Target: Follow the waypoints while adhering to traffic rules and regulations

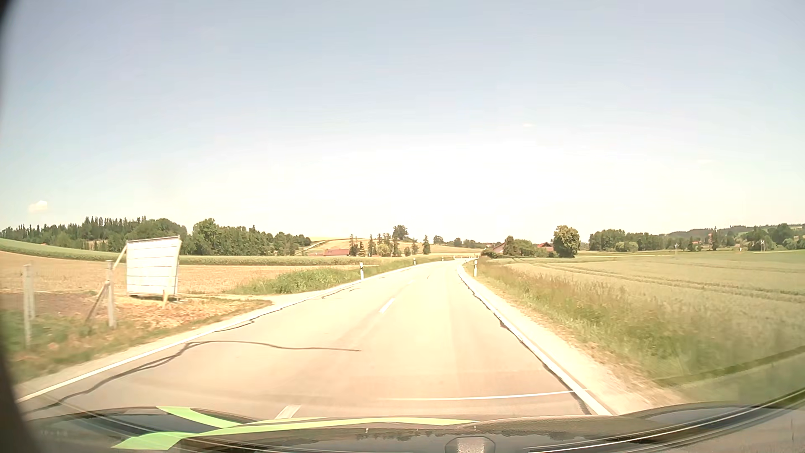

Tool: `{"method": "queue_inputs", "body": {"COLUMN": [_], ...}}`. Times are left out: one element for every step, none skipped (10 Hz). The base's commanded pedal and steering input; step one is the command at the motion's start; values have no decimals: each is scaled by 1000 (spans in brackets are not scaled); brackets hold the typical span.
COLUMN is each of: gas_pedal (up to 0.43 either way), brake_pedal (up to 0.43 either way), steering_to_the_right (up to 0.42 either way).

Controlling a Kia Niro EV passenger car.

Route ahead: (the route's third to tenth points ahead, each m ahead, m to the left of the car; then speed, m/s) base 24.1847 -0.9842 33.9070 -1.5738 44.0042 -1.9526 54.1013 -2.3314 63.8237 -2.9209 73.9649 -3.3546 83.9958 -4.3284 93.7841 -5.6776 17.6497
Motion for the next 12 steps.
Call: {"method": "queue_inputs", "body": {"gas_pedal": [280, 268, 268, 268, 260, 248, 240, 240, 240, 240, 248, 248], "brake_pedal": [0, 0, 0, 0, 0, 0, 0, 0, 0, 0, 0, 0], "steering_to_the_right": [-3, -2, -2, -1, -1, -1, -1, -1, 1, 3, 4, 4]}}
